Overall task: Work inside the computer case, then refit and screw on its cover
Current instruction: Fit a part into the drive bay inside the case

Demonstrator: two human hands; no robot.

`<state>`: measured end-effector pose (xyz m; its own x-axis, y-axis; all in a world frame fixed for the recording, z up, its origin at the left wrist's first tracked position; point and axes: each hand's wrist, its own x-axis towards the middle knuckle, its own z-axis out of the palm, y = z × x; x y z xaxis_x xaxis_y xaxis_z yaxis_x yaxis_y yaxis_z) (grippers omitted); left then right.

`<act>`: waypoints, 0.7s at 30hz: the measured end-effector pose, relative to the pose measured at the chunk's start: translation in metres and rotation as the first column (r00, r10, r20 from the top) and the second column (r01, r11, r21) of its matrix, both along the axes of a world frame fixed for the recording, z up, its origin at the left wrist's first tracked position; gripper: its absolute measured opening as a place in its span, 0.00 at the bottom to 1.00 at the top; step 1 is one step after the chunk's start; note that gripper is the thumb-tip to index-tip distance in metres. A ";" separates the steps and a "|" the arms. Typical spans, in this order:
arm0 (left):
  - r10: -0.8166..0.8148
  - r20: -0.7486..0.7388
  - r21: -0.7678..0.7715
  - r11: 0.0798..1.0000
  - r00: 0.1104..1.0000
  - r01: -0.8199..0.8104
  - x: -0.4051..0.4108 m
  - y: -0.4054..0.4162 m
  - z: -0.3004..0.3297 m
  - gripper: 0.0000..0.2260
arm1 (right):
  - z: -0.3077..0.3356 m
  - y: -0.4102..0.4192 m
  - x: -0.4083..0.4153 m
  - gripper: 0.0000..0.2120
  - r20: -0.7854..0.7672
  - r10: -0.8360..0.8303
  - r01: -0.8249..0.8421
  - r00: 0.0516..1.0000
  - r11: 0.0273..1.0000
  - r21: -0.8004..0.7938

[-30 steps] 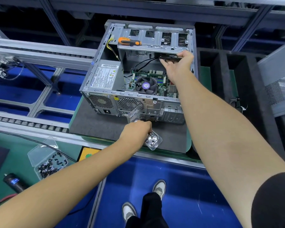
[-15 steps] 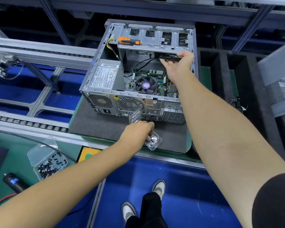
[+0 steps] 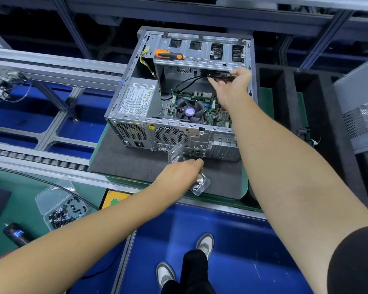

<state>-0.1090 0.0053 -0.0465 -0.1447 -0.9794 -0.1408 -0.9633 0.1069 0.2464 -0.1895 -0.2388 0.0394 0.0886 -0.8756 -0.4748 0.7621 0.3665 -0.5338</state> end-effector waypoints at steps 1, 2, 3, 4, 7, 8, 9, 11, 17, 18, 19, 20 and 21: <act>-0.034 0.004 -0.033 0.999 0.999 0.034 0.003 0.008 0.001 0.12 | 0.001 0.000 0.000 0.20 0.013 0.001 -0.001 1.000 1.000 -0.003; -0.076 -0.006 -0.065 0.995 0.997 0.075 0.006 0.017 0.003 0.13 | 0.000 0.000 0.001 0.18 0.024 0.005 -0.005 1.000 1.000 -0.010; -0.128 -0.026 -0.089 0.988 0.991 0.126 0.011 0.026 0.005 0.13 | 0.000 0.000 0.002 0.15 0.026 0.007 -0.006 1.000 1.000 -0.014; -0.178 -0.049 -0.102 0.980 0.983 0.173 0.019 0.034 0.007 0.12 | -0.002 -0.002 0.003 0.14 0.031 0.011 -0.010 0.999 1.000 -0.022; -0.226 -0.111 -0.047 0.974 0.968 0.222 0.055 0.050 0.010 0.09 | -0.005 -0.004 0.003 0.13 0.052 0.028 -0.027 0.998 0.999 -0.025; -0.228 -0.108 -0.016 0.974 0.968 0.227 0.070 0.052 0.008 0.09 | -0.007 -0.005 0.003 0.12 0.060 0.029 -0.027 0.998 0.999 -0.031; -0.212 -0.090 0.008 0.977 0.973 0.214 0.086 0.052 0.005 0.09 | -0.008 -0.006 0.002 0.11 0.067 0.028 -0.026 0.997 0.999 -0.033; -0.105 -0.045 -0.010 0.994 0.993 0.105 0.114 0.046 -0.001 0.09 | -0.009 -0.006 0.002 0.11 0.073 0.031 -0.028 0.997 0.999 -0.032; -0.097 -0.086 -0.103 0.991 0.992 0.088 0.146 0.016 -0.020 0.06 | -0.006 -0.005 0.002 0.14 0.080 0.026 -0.024 0.997 0.999 -0.027; -0.130 -0.069 -0.131 0.984 0.989 0.120 0.146 0.015 -0.023 0.06 | -0.006 -0.004 0.002 0.13 0.080 0.024 -0.022 0.996 0.999 -0.026; -0.148 -0.051 -0.162 0.977 0.988 0.138 0.147 0.015 -0.026 0.06 | -0.006 -0.004 0.003 0.14 0.080 0.019 -0.018 0.997 1.000 -0.023; -0.167 -0.035 -0.192 0.969 0.985 0.157 0.149 0.015 -0.030 0.06 | -0.006 -0.004 0.002 0.16 0.084 0.012 -0.011 0.996 1.000 -0.019; -0.182 -0.025 -0.212 0.962 0.983 0.173 0.150 0.015 -0.032 0.07 | -0.006 -0.004 0.002 0.17 0.088 0.008 -0.007 0.996 1.000 -0.015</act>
<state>0.0412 0.0206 -0.0789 -0.3204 -0.9444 0.0736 -0.9128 0.3285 0.2426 -0.1875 -0.2429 0.0330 0.1361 -0.8814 -0.4523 0.8033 0.3654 -0.4703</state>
